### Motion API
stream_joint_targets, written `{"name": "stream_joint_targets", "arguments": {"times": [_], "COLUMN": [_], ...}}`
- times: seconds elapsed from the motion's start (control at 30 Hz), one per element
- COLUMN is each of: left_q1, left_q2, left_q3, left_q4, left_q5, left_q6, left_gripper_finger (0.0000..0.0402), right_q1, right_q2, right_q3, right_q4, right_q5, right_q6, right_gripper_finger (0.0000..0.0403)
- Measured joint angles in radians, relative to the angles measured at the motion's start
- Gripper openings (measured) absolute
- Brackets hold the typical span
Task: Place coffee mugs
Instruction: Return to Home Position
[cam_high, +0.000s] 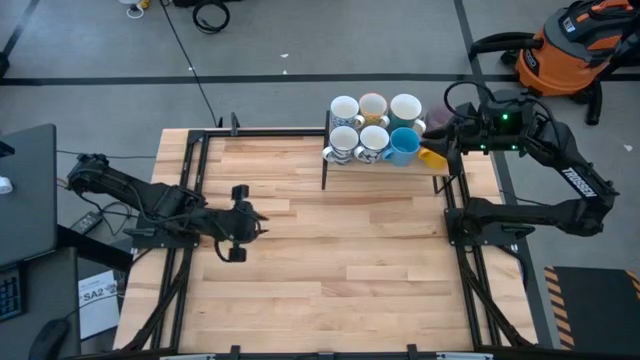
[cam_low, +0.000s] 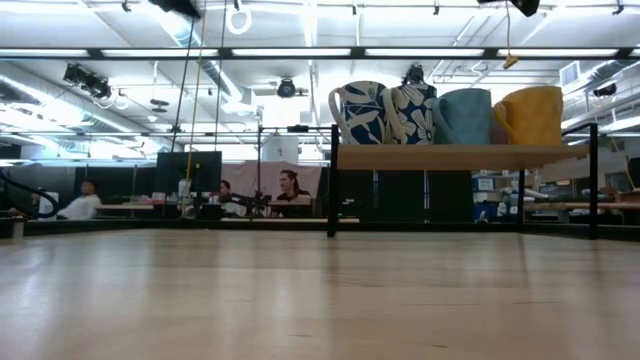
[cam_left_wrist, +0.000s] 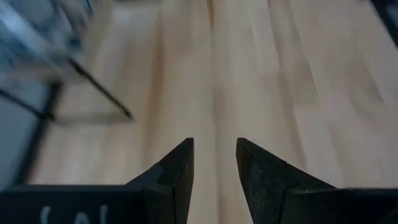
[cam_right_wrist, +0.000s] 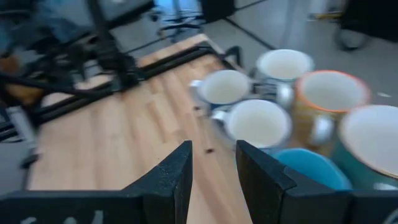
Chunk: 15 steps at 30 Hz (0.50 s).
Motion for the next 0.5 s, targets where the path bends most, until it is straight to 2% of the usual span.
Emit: {"name": "stream_joint_targets", "arguments": {"times": [0.1,0.27,0.4,0.5], "left_q1": [0.028,0.117,0.215,0.271], "left_q2": [-0.004,-0.044,-0.105,-0.166], "left_q3": [0.0,0.0,-0.001,-0.001], "left_q4": [0.137,0.287,0.293,0.243], "left_q5": [-0.016,0.07,0.147,0.156], "left_q6": [0.134,0.29,0.309,0.275], "left_gripper_finger": [0.0128,0.0128,0.0128,0.0128], "right_q1": [0.014,0.065,0.117,0.154], "right_q2": [0.0,0.002,0.007,0.002], "right_q3": [0.0,0.0,-0.001,-0.032], "right_q4": [0.014,0.03,0.065,0.119], "right_q5": [-0.079,-0.111,-0.111,-0.111], "right_q6": [0.0,0.012,0.013,0.012], "right_gripper_finger": [0.0129,0.0129,0.0129,0.0129]}}
